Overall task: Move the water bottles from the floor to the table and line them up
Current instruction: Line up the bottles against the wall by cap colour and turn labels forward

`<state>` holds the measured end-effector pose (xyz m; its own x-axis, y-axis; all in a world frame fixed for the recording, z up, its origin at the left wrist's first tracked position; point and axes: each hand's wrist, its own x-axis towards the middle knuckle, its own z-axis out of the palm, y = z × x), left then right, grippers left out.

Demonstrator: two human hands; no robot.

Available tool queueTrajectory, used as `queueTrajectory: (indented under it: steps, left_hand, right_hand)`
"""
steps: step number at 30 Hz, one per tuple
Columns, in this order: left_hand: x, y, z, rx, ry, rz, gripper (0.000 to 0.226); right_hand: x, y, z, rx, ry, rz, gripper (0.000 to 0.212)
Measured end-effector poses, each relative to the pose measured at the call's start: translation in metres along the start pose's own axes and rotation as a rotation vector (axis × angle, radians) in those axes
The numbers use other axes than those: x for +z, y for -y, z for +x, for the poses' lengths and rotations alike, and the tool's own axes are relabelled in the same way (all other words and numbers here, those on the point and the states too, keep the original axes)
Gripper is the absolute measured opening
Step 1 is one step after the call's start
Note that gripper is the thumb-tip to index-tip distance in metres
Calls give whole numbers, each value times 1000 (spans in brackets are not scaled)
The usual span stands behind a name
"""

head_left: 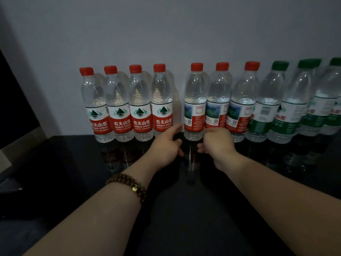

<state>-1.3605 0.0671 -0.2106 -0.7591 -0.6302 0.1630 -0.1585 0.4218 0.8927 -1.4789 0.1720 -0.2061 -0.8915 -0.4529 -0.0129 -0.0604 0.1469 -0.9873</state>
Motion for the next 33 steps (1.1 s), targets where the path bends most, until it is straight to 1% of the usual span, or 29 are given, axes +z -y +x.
queueTrajectory:
  steps: [2, 4, 8, 11, 15, 19, 22, 24, 28, 33]
  left_hand:
    - [0, 0, 0, -4, -2, 16, 62]
    - [0, 2, 1, -14, -14, 35, 62]
    - [2, 2, 0, -14, -38, 28, 61]
    - [3, -1, -3, -3, -62, 63, 60]
    - [8, -5, -5, -29, -126, 151, 63]
    - [16, -10, -5, -85, -210, 125, 63]
    - [22, -10, -7, -27, -199, 195, 61]
    - [21, -8, -4, -16, -201, 170, 62]
    - [20, -10, 0, -1, -188, 100, 68]
    - [21, -10, 2, -3, -153, 36, 71]
  right_hand:
    - [-14, -4, 3, -78, 44, -123, 32]
    - [-16, -6, 5, -151, 43, -180, 34]
    - [-11, -5, 5, -422, -85, -356, 22]
    - [-11, -4, 1, -516, -157, -472, 19]
    - [-12, 1, -6, -502, -148, -493, 27]
    - [-14, 4, -7, -437, -124, -481, 30]
    - [-13, 0, -5, -415, -101, -461, 25]
    - [-12, -2, -2, -406, -82, -449, 23]
    - [-11, -4, 3, -388, -16, -408, 30]
    - [-12, -8, 9, -387, 0, -394, 26]
